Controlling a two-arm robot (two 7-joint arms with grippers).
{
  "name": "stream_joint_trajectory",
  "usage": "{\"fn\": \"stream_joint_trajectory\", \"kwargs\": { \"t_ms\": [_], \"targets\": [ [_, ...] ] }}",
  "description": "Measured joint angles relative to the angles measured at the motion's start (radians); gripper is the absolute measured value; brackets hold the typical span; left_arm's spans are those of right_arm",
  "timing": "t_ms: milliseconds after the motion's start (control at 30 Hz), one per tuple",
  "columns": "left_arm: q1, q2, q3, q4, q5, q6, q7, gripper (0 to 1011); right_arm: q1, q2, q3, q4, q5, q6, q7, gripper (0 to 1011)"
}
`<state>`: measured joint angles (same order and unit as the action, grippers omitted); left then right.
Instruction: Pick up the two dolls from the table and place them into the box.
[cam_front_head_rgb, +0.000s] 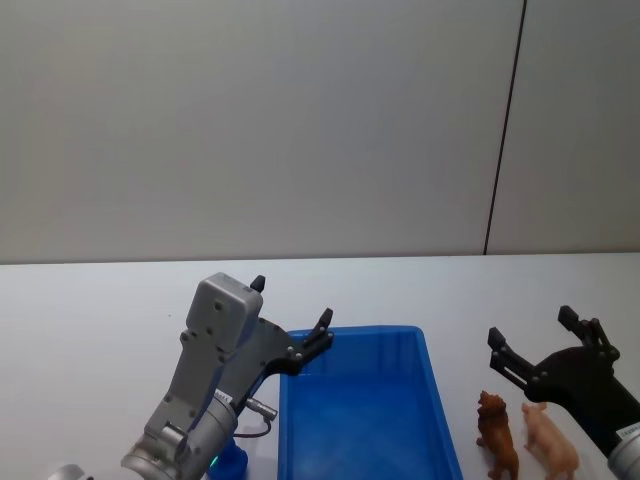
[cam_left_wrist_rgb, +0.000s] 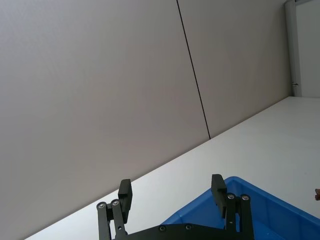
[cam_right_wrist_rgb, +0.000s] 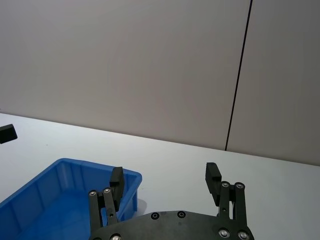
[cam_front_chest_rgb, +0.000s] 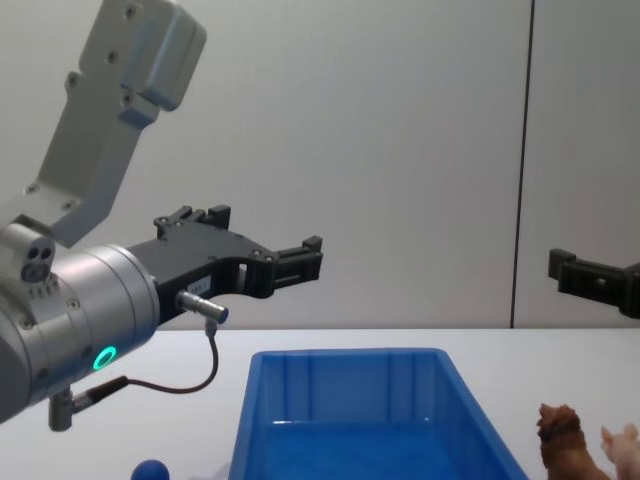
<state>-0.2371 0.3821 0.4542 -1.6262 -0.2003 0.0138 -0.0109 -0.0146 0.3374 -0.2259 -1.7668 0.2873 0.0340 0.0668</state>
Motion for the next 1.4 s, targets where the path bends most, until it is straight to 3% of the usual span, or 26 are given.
{"fn": "stream_joint_trajectory", "kwargs": {
  "t_ms": [1400],
  "targets": [
    [0.000,0.000,0.000,0.000,0.000,0.000,0.000,1001,0.000,0.000,0.000,0.000,0.000,0.000,0.000,1001]
  ]
}}
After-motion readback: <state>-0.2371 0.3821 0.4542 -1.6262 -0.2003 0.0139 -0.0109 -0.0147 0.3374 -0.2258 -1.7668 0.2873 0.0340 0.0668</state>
